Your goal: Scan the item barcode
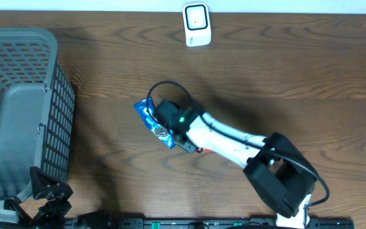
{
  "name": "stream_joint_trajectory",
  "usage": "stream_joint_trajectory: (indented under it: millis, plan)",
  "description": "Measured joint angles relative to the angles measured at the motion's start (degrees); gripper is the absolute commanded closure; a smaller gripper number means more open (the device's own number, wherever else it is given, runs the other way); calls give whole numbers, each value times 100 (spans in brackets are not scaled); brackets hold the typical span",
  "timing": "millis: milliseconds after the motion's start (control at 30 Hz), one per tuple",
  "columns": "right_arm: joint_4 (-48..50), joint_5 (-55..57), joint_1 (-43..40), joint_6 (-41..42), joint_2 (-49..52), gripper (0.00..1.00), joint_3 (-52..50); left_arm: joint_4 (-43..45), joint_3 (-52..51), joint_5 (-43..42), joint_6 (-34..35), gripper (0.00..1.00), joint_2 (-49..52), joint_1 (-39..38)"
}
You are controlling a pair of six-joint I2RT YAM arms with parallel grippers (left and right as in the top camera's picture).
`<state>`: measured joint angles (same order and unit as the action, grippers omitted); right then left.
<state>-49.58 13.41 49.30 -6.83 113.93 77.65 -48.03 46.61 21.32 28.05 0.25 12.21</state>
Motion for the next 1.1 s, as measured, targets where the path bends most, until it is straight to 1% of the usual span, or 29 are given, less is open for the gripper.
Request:
stream_joint_trajectory:
  millis: [133, 233, 333, 433, 533, 700, 833, 1000, 1100]
  plan:
    - [-1362, -2083, -428, -192, 2, 99, 887, -7, 0, 0, 0, 2, 0, 0]
    - [-1902, -3484, -933, -474, -13, 99, 1423, -4, 0, 0, 0, 2, 0, 0]
    - [-2240, -4697, -1541, -743, -46, 99, 1534, -7, 0, 0, 0, 2, 0, 0]
    - [-2629, -5930, -2184, -1211, -31, 99, 1499, -7, 0, 0, 0, 2, 0, 0]
    - [-2732, -7029, -2634, -1585, -28, 99, 1394, -7, 0, 0, 0, 2, 0, 0]
    - [-2892, -8341, -2889, -1814, 31, 99, 1128, -4, 0, 0, 0, 2, 0, 0]
    - [-3206, -9060, -2929, -1878, 39, 99, 1084, -7, 0, 0, 0, 2, 0, 0]
    - [-3744, -9610, -2931, -1816, 39, 99, 1078, -7, 0, 0, 0, 2, 0, 0]
    - [-3781, -9757, -2946, -1808, 39, 99, 1078, -4, 0, 0, 0, 2, 0, 0]
